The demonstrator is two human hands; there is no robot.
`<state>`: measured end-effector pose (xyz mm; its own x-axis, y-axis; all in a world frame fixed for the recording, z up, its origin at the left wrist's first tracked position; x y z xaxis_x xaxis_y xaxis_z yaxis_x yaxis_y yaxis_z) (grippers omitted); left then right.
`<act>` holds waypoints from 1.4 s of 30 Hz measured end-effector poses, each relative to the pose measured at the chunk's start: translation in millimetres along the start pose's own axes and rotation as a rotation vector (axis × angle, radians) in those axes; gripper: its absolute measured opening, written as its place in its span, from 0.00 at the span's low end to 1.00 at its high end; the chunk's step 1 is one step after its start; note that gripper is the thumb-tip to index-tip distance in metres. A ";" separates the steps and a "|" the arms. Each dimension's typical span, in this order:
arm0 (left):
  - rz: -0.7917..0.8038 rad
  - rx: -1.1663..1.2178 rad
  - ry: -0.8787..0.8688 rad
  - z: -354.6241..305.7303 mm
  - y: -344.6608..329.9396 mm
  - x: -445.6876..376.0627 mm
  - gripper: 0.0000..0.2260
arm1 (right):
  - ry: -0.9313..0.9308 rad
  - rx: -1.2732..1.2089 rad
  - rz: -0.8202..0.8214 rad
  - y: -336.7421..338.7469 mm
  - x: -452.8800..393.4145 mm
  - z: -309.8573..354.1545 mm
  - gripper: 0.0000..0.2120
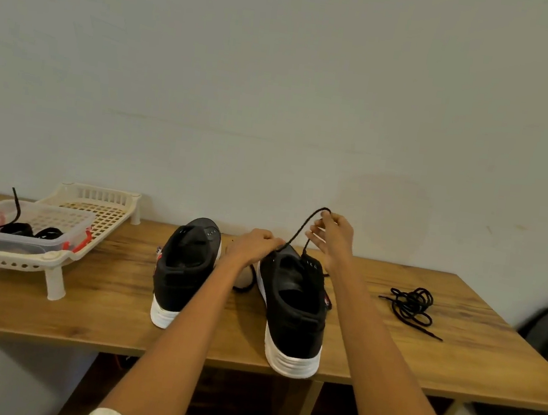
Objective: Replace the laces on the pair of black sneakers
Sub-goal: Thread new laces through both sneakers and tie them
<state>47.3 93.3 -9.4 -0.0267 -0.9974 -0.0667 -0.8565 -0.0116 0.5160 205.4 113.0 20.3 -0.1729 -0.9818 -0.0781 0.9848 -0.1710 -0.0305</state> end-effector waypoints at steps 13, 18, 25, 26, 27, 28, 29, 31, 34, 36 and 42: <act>-0.195 0.242 -0.188 -35.6 3.4 -2.2 0.07 | 0.114 0.494 0.381 -10.0 21.9 -20.4 0.10; -0.146 0.391 -0.231 -44.5 -2.0 5.7 0.07 | 0.382 0.768 0.444 -13.7 26.7 -21.9 0.06; 0.013 0.059 -0.079 -20.5 -2.6 4.4 0.14 | 0.507 0.927 0.272 -16.5 22.4 -22.3 0.12; 0.026 0.048 -0.060 -15.1 -3.3 3.6 0.15 | 0.496 0.916 0.256 -16.5 21.1 -23.2 0.13; 0.025 0.068 -0.060 -12.0 -2.7 4.1 0.16 | 0.476 0.875 0.229 -16.1 19.6 -24.0 0.13; 0.022 0.110 -0.061 -11.0 -1.6 5.0 0.17 | 0.442 0.796 0.186 -14.7 18.2 -23.5 0.13; 0.018 0.157 -0.054 -10.1 -0.4 6.1 0.17 | 0.395 0.669 0.124 -12.6 16.1 -21.7 0.12; 0.020 0.256 -0.014 -6.5 2.1 5.2 0.17 | 0.261 0.319 -0.036 -4.4 8.4 -11.9 0.10; 0.031 0.315 0.000 0.8 3.6 4.7 0.14 | 0.157 -0.209 -0.187 13.9 5.6 15.7 0.05; 0.058 0.287 -0.037 2.9 4.2 4.4 0.12 | 0.162 -0.456 -0.229 20.2 5.4 29.0 0.04; 0.082 0.103 -0.063 -5.0 -1.5 4.3 0.15 | 0.046 -0.227 -0.102 11.2 3.8 6.0 0.04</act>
<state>51.0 88.7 -6.2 -0.1287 -0.9882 -0.0834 -0.8982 0.0805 0.4321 215.9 106.9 25.7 -0.2766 -0.9548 -0.1084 0.9343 -0.2408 -0.2628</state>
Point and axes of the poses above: each hand's wrist, its own x-axis away from the middle knuckle, its own y-axis out of the back of the hand, z = x × y, the point moved 1 cm from there along -x, towards the middle knuckle, and after that the axes turned 12 degrees about x, right-handed, at the moved point
